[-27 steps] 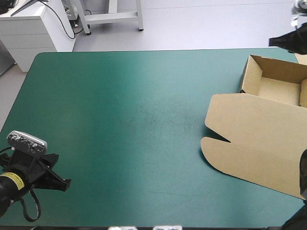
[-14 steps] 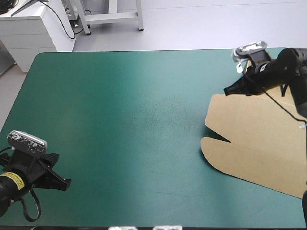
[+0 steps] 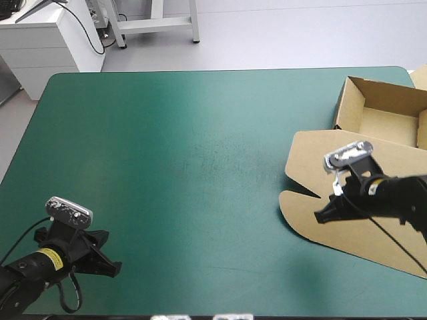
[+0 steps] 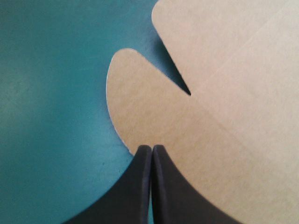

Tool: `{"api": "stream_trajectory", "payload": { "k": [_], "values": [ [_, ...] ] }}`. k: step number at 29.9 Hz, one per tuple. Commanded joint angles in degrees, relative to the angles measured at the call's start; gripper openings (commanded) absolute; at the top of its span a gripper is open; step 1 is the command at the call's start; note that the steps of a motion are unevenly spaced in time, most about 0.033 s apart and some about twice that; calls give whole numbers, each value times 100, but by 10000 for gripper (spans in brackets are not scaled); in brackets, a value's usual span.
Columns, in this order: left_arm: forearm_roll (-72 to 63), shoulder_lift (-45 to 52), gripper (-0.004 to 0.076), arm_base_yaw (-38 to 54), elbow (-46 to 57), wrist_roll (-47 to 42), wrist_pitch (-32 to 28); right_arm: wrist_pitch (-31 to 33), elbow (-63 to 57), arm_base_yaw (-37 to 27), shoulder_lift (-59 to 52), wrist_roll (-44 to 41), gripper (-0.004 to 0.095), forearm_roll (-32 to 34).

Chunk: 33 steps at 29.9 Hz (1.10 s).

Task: Fold the box

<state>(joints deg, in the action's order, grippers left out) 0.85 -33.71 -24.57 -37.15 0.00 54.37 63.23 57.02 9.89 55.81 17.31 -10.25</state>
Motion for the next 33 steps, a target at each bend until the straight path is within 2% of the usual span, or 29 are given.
{"api": "stream_trajectory", "payload": {
  "k": [1,10,18,23,33],
  "values": [
    [-177,-5,-8,-4,196,0,-541,-381,-594,-6,-765,69,-15,-109],
    [-171,-5,-8,-4,762,0,-566,-882,-2287,-6,-2689,48,-16,-109],
    [-171,-5,-8,-4,759,0,-531,-1135,-2699,-6,-4090,22,-16,-85],
    [-171,-5,-8,-4,759,0,-532,-1135,-2699,-6,-4438,22,-16,-75],
    [-171,-5,-8,-4,759,0,-265,-1125,-2699,-6,-4442,22,-16,-75]
  ]
}}
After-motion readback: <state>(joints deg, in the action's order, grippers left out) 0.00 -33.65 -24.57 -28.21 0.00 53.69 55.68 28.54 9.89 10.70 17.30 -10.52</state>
